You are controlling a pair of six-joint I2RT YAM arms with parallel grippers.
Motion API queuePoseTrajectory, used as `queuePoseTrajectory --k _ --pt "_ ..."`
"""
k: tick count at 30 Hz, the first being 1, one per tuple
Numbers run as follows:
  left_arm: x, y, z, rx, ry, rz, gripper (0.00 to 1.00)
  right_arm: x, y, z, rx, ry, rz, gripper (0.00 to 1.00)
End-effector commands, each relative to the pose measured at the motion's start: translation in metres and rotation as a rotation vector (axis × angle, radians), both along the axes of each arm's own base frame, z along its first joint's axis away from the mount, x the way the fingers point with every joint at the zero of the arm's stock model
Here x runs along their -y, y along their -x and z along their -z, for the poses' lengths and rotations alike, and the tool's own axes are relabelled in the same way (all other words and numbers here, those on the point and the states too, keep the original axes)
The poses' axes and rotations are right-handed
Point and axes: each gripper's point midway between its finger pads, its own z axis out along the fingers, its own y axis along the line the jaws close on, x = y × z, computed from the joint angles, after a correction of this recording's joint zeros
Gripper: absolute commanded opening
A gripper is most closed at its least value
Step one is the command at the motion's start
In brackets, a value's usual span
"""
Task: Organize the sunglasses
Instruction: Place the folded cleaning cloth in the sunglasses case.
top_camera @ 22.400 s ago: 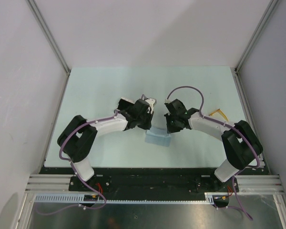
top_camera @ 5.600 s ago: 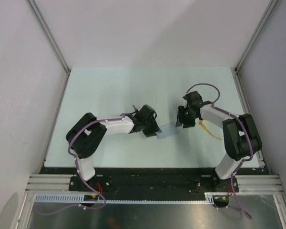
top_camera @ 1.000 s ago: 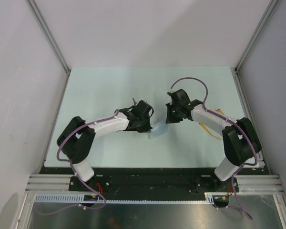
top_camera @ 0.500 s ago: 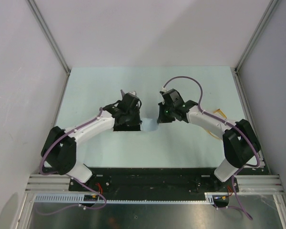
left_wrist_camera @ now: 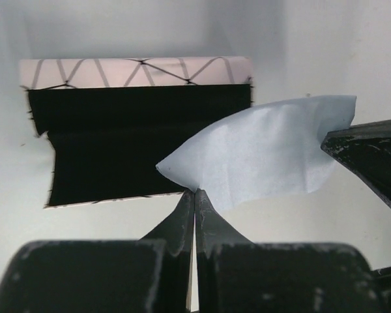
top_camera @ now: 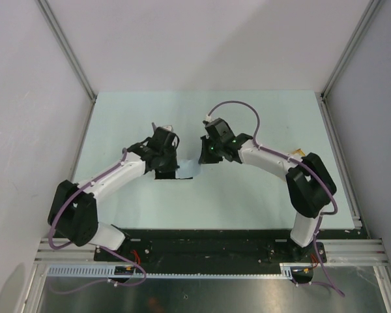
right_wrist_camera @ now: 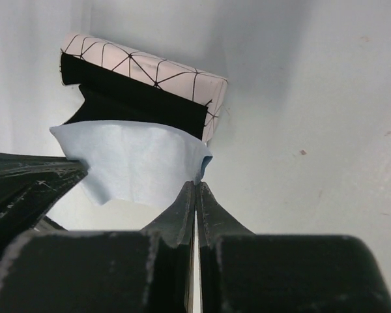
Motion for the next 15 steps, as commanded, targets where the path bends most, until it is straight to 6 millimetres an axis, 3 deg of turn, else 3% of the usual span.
queuePoseTrajectory --k 1,7,8,15 --pt "-0.027 -0.002 -0.006 0.030 -0.044 -0.015 0.00 -0.029 -0.007 -0.003 0.007 -0.043 -0.006 0.00" --pt "-0.052 -0.010 -0.001 0.030 -0.110 -0.036 0.00 -0.056 -0.011 0.001 0.006 -0.038 -0.020 0.00" --pt "-0.055 -0.012 0.000 0.028 -0.119 -0.039 0.00 -0.058 -0.013 0.010 -0.002 -0.019 -0.015 0.00" --pt "-0.074 -0.019 0.018 -0.017 -0.178 -0.048 0.00 -0.076 -0.017 0.028 0.002 0.037 0.002 0.00"
